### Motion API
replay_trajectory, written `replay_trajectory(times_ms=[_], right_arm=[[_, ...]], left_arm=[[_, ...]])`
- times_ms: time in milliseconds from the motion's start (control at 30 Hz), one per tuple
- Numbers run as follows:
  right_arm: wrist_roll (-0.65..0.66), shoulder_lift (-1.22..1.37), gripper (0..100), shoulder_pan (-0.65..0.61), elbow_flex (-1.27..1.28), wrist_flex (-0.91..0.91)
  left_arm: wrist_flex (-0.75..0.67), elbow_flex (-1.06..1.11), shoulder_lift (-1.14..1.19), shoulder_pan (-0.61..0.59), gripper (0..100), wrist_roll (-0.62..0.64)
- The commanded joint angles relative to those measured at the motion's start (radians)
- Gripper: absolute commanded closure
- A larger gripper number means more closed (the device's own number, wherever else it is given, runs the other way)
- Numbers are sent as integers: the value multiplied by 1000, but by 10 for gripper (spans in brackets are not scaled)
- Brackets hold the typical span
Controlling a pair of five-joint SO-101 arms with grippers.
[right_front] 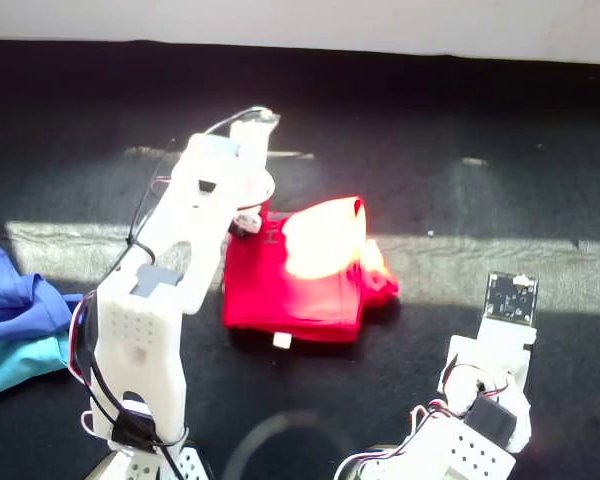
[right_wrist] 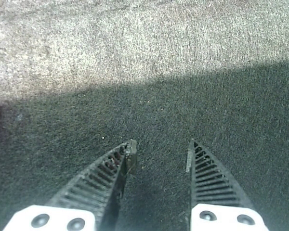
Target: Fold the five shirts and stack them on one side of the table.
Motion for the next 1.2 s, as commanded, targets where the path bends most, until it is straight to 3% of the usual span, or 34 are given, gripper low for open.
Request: replay_trajectory(times_ms=[0, 100, 267, 467, 733, 933, 1167], right_arm=[[3, -13, 828, 2, 125, 10], [5, -2, 829, -22, 18, 39], [-3, 185, 829, -245, -254, 97], [-247, 661, 829, -433, -742, 114], [-399, 1248, 829, -817, -1257, 114], [-397, 1610, 829, -878, -1483, 124], [-396, 1794, 829, -855, -1538, 120]], left_arm=[[-5, -33, -7, -41, 991, 0], [12, -33, -24, -41, 991, 2], [37, -33, -136, -39, 991, 3], [26, -30, -173, -39, 991, 0], [-89, -31, -53, -18, 992, 43], [-106, -31, -21, -16, 992, 60], [-149, -31, 28, -21, 992, 60]])
